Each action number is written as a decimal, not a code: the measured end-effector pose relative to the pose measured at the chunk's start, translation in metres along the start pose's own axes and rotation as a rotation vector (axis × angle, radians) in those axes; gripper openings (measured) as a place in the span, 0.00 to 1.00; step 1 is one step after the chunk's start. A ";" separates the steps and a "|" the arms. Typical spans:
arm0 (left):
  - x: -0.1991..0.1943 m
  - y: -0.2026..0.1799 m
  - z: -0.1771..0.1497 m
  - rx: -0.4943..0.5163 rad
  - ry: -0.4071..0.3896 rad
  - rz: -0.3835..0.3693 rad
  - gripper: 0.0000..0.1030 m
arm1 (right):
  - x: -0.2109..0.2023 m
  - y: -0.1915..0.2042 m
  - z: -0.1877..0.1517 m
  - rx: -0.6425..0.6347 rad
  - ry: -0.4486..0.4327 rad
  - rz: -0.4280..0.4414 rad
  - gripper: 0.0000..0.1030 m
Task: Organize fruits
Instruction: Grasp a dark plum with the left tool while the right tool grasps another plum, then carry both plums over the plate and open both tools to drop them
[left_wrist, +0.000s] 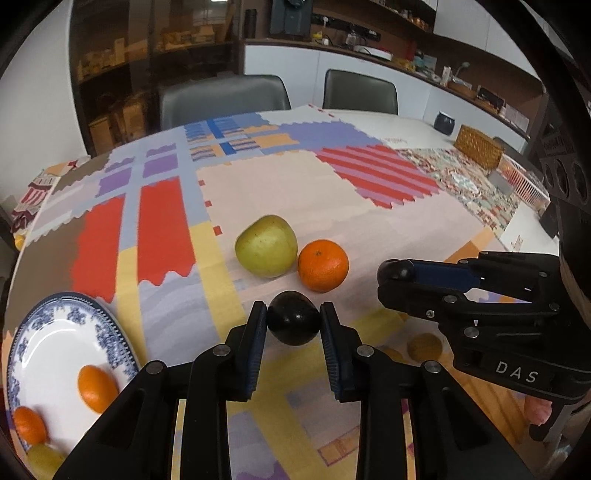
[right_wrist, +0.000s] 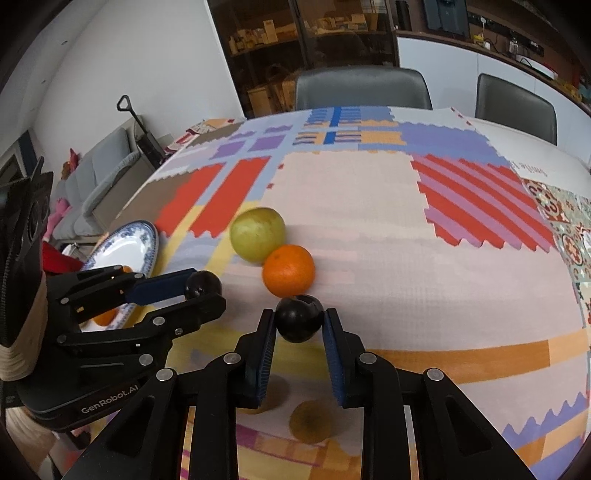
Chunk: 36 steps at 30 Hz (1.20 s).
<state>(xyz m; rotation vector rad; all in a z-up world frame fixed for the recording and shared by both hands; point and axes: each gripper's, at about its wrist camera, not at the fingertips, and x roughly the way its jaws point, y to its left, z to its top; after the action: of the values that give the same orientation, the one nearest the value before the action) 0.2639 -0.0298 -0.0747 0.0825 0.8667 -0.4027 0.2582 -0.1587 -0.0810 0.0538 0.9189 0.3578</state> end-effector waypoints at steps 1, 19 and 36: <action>-0.003 0.000 0.000 -0.005 -0.006 0.000 0.28 | -0.003 0.002 0.000 -0.003 -0.006 0.001 0.27; -0.074 0.014 -0.012 -0.089 -0.125 0.090 0.28 | -0.051 0.048 0.007 -0.079 -0.109 0.044 0.27; -0.130 0.056 -0.035 -0.169 -0.187 0.213 0.28 | -0.061 0.109 0.016 -0.160 -0.148 0.123 0.27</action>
<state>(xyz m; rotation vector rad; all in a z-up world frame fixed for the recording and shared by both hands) 0.1850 0.0701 -0.0042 -0.0194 0.6963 -0.1345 0.2061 -0.0744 -0.0029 -0.0100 0.7401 0.5339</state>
